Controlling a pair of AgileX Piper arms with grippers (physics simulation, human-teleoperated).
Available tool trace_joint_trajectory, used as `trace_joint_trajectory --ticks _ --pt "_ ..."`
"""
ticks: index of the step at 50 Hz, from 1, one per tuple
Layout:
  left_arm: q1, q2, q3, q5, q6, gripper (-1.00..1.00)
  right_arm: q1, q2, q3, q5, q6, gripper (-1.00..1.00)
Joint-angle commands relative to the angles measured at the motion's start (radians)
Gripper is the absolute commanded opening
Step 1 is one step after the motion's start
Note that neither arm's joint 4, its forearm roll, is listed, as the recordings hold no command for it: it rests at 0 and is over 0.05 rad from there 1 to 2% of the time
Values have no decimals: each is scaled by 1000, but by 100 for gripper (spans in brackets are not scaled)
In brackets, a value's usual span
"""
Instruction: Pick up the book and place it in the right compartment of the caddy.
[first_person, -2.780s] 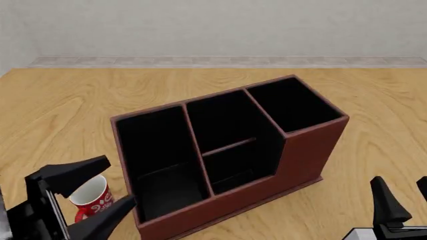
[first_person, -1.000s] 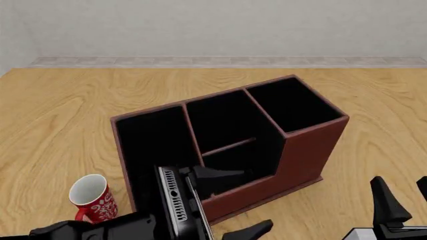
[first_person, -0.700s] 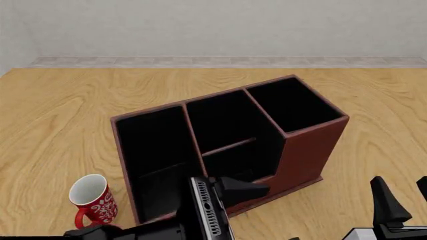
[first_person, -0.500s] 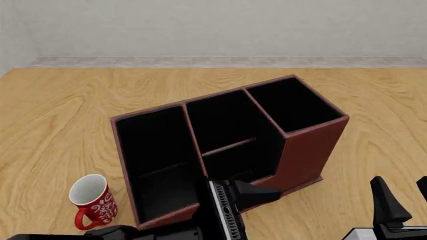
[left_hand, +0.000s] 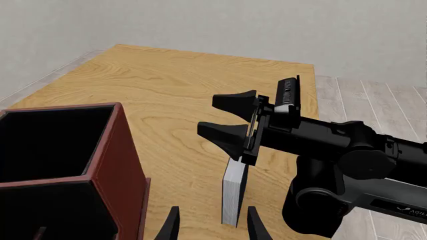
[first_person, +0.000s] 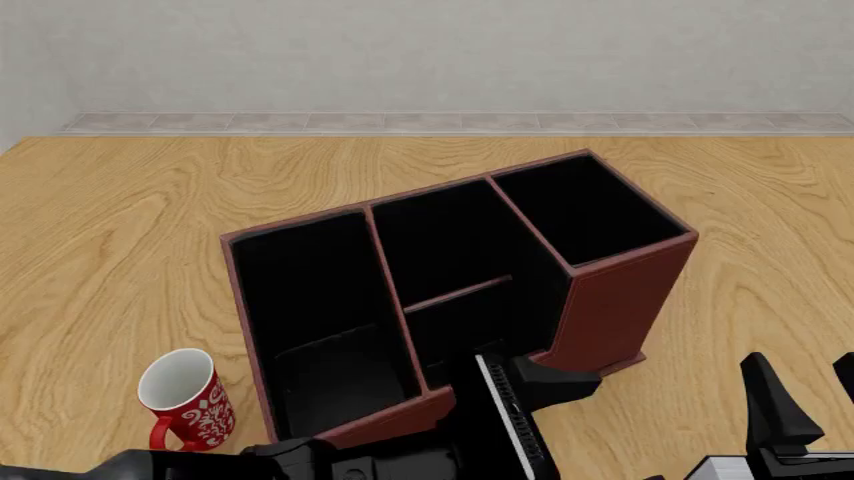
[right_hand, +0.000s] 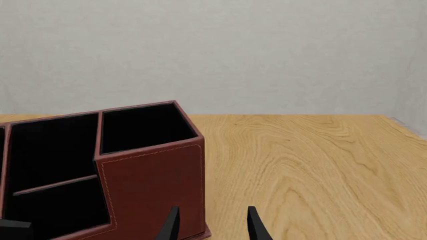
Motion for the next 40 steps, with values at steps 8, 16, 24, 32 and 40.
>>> trace_joint_trajectory --ticks 8,16,24,32,40 --pt "2 104 -65 -8 -17 100 0 0 0 0 0 100" --pt "10 146 -91 -8 -11 100 0 0 0 0 0 100" --pt "-4 183 -125 -3 -9 100 0 0 0 0 0 100" --pt "-16 213 -162 18 -29 100 0 0 0 0 0 100" --pt "-30 250 -206 38 -41 100 0 0 0 0 0 100"
